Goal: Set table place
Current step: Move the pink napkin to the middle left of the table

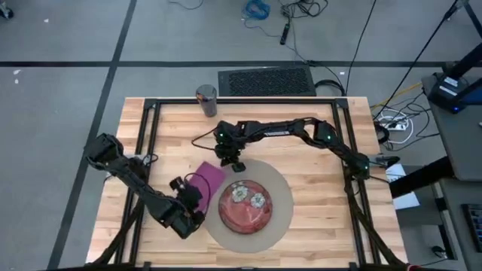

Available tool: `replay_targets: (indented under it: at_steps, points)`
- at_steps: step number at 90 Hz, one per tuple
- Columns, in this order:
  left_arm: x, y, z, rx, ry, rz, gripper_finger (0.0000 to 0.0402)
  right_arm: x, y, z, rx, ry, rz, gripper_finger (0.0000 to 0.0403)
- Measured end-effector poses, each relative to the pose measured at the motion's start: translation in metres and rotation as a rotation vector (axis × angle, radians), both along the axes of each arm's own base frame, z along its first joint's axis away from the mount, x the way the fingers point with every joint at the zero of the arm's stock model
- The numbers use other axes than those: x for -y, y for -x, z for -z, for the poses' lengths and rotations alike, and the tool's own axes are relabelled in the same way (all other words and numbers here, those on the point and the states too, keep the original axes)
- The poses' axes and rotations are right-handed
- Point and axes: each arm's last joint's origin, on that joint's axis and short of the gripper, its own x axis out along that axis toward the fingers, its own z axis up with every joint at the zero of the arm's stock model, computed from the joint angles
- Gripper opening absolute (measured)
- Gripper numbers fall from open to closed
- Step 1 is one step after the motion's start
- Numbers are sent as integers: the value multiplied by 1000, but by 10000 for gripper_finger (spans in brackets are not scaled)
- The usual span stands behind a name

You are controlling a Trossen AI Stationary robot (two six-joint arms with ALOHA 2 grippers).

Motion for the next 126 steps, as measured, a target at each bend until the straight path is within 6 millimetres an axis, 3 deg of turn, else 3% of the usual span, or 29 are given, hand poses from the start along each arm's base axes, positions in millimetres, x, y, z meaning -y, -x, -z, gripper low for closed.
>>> replay_targets:
  at_steps: [33, 53, 86, 126]
  points:
    - [-35, -41, 10, -54, 26, 222, 56, -7, 8, 0, -100, 0, -12, 0]
    - [-55, -38, 28, -93, 92, 216, 56, -12, 14, 1, -163, -20, -21, 0]
    - [-75, -36, 32, -163, 52, 151, 56, -14, 32, 16, -295, -65, -26, 0]
    - [-78, -30, 33, -215, 66, 101, 56, -17, 41, 27, -345, -76, -14, 0]
